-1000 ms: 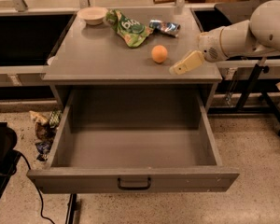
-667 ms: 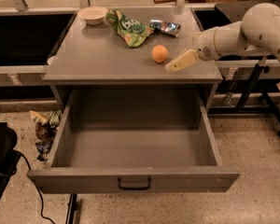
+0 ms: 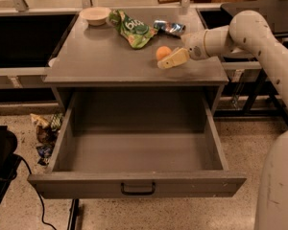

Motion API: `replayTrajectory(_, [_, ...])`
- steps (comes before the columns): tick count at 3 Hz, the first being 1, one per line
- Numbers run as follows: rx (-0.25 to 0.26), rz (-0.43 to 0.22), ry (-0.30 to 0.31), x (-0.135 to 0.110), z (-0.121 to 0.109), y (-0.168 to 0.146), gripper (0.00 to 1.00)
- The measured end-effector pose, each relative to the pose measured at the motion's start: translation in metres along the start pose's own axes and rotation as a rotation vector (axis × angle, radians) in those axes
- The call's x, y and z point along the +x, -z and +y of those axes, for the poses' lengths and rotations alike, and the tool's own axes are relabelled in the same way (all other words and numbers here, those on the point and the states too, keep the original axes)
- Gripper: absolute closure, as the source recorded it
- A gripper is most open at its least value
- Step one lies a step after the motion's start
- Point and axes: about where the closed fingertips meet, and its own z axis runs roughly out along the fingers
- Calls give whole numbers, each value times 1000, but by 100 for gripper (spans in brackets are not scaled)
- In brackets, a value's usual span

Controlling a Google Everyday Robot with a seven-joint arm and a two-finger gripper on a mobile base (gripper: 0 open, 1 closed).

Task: Place orange into top drawer

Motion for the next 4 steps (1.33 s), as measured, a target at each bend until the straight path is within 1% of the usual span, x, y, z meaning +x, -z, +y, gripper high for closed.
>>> replayTrajectory(1, [-16,-19,-7,-4,-1,-18,0])
replayTrajectory(2, [-17,-20,-9,-7,5,-27,18])
replayTrajectory(3, [-24,-23,-22,-4,12,-30,41])
replayTrajectory(4, [-45,-59,-21,-14,20,-23,65])
